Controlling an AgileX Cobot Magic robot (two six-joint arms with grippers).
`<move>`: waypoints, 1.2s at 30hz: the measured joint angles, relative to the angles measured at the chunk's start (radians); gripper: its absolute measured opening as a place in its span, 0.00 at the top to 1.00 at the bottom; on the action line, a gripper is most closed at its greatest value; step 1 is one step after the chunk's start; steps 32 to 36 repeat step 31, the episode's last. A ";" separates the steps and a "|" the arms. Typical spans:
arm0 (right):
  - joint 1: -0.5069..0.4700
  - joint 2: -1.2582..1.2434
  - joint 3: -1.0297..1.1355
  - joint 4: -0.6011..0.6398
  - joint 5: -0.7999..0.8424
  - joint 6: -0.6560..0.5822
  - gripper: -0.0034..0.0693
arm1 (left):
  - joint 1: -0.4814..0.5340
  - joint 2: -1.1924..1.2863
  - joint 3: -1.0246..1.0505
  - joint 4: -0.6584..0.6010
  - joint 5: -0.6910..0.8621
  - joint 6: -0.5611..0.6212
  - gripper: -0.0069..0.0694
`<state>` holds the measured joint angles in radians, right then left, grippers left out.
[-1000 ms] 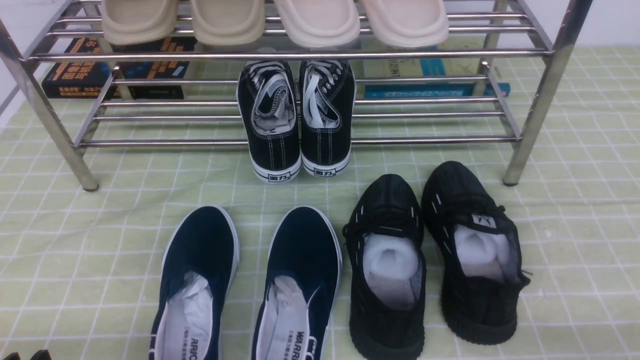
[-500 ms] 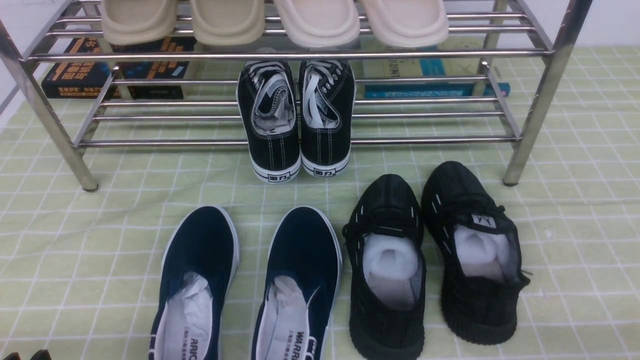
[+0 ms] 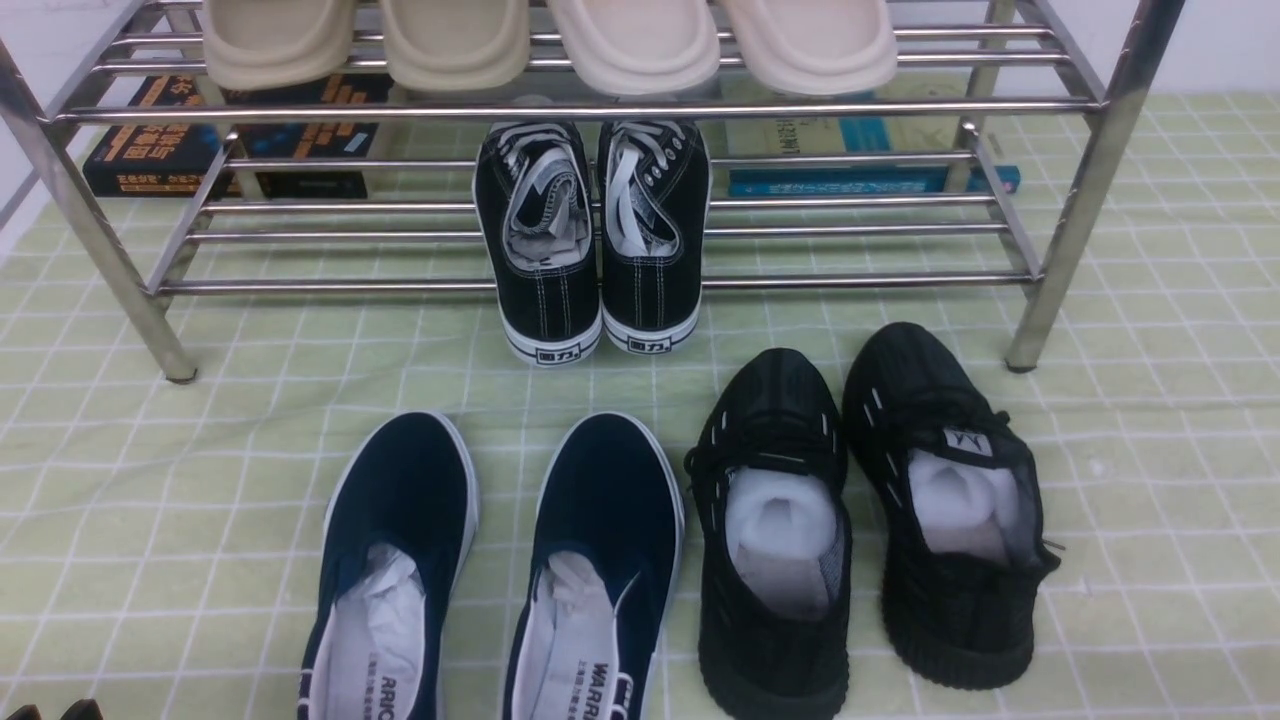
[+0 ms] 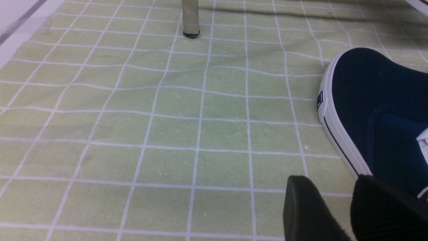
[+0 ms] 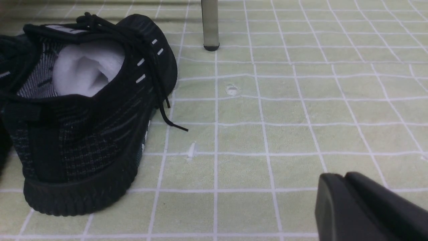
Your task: Take the shoes off the shelf with your hand from the green coffee tablecloth.
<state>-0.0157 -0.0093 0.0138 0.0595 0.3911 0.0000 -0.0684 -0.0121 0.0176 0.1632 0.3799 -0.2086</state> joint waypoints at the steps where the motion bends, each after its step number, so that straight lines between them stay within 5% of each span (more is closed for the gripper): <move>1: 0.000 0.000 0.000 0.000 0.000 0.000 0.88 | 0.000 0.000 0.000 0.000 0.000 0.000 0.59; 36: 0.000 0.000 0.000 -0.003 0.000 0.000 0.82 | 0.000 0.000 0.000 0.000 0.000 0.000 0.59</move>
